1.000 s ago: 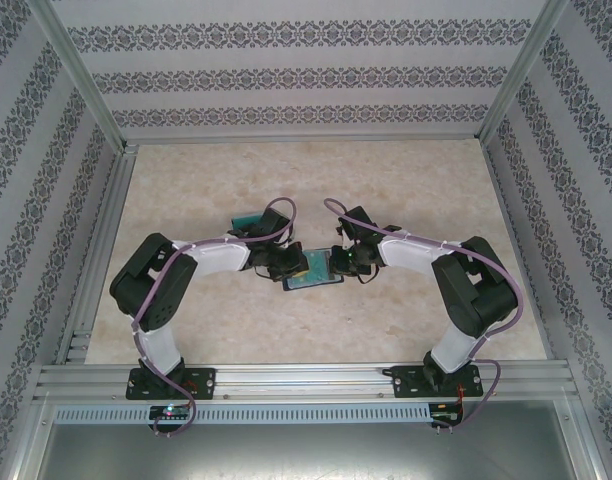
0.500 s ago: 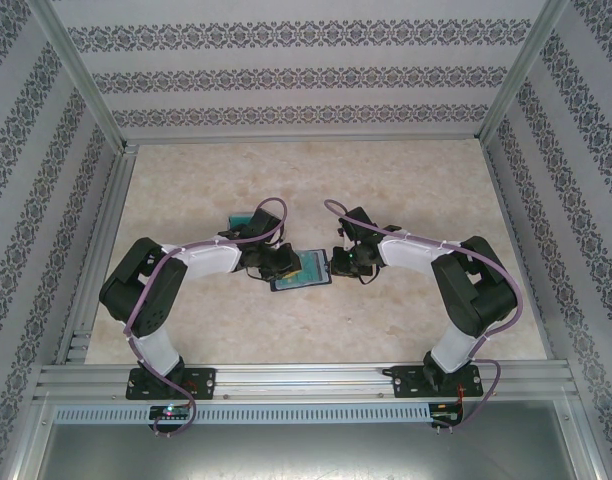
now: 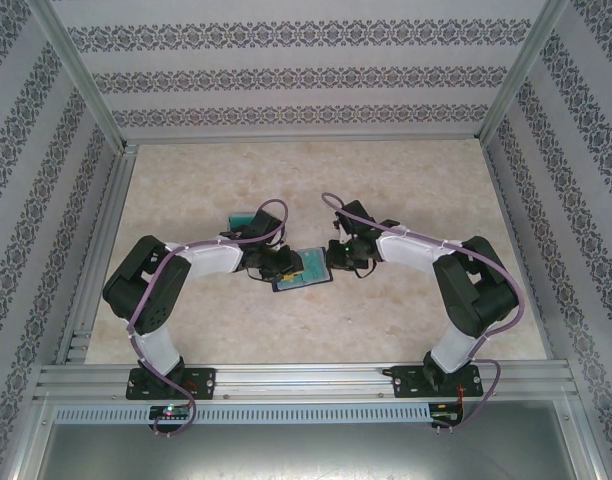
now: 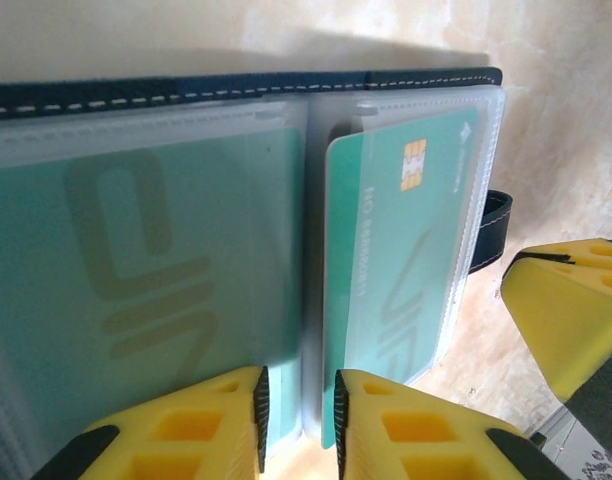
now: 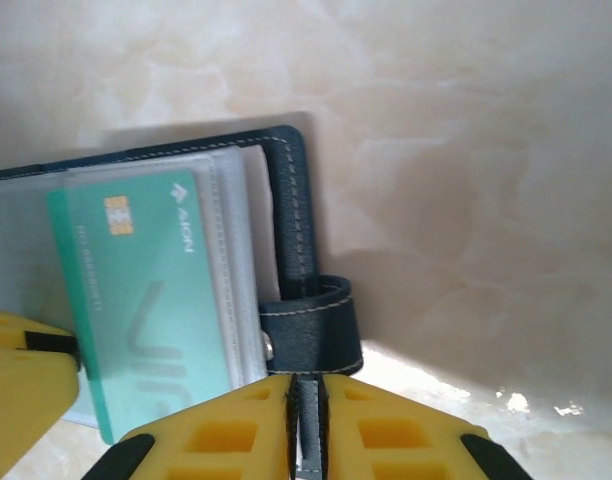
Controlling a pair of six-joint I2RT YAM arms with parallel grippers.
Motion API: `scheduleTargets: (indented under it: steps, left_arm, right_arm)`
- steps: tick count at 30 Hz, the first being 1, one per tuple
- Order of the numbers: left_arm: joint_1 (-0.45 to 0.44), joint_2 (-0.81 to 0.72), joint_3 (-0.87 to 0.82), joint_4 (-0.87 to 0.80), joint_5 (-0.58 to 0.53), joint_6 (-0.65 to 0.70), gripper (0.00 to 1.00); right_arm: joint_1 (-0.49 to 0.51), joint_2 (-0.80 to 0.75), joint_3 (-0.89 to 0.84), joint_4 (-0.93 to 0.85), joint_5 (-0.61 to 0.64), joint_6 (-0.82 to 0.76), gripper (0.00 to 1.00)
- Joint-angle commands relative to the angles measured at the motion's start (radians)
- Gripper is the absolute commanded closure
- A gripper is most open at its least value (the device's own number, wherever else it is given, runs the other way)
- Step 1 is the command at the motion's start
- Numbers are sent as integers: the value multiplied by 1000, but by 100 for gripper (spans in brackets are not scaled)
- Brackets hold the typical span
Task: Take the credit cards out of the card holder
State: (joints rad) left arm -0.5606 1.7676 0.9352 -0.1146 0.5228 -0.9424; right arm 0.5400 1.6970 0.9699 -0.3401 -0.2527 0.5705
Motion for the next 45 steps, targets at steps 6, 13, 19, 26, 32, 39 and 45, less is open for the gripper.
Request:
scheduleTargets:
  steps: [6, 13, 19, 26, 32, 39, 45]
  left_arm:
    - [9, 19, -4, 7, 0, 37, 76]
    - [-1, 32, 1, 21, -1, 29, 77]
    - [-1, 26, -2, 43, 7, 10, 80]
    - [-1, 39, -28, 118, 34, -29, 83]
    - [-1, 55, -22, 114, 39, -32, 83]
    - [-2, 58, -33, 147, 52, -49, 82]
    - [-2, 58, -35, 159, 56, -56, 86]
  right_arm:
    - [30, 16, 60, 0, -27, 6, 83]
    - [34, 56, 63, 6, -30, 5, 83]
    - [36, 91, 56, 13, -30, 2, 84]
    - [35, 95, 48, 8, -14, 1, 85]
    - [35, 89, 39, 11, -13, 4, 85]
    - [35, 92, 41, 12, -13, 4, 85]
    - [35, 92, 38, 10, -13, 2, 85]
